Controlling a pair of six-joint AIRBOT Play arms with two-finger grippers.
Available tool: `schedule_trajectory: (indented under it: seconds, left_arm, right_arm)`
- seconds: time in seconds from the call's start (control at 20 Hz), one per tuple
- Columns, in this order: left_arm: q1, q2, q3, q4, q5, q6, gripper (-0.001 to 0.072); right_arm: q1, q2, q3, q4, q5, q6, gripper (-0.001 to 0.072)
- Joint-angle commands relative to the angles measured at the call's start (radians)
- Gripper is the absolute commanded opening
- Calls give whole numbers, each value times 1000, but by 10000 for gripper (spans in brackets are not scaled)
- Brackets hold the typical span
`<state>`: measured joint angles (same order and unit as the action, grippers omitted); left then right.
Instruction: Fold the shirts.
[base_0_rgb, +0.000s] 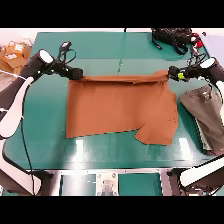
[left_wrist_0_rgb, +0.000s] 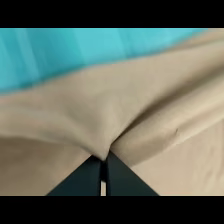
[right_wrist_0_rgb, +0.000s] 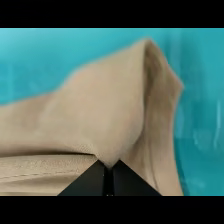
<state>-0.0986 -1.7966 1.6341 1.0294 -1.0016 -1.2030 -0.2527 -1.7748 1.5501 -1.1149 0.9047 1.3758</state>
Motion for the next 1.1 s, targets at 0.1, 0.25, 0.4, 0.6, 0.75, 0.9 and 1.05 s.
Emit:
schedule_trajectory:
  seconds: [0.1, 0.25, 0.4, 0.6, 0.75, 0.9, 1.05]
  left_arm:
    - [-19, -39, -6, 30, -118, -39, 26]
    - [-32, -74, -6, 33, -139, -85, 27]
    - [-31, -75, -2, 34, -195, -163, 613]
    - [-26, -68, 71, 59, -362, -219, 637]
    - [10, -63, 178, 98, -537, -301, 635]
    - [42, -34, 198, 98, -677, -341, 236]
    - [30, 70, 94, 146, -700, -337, 26]
  right_arm:
    - [8, -3, -62, -91, 52, 31, 15]
    - [8, -5, -73, -90, 42, 31, 16]
    - [8, -4, -67, -90, 51, 37, 218]
    - [-21, 30, -13, -132, 184, 117, 303]
    - [-68, 92, -4, -188, 319, 162, 93]
    - [-120, 164, -83, -188, 424, 192, 13]
    - [-185, 307, -300, -189, 424, 203, 13]
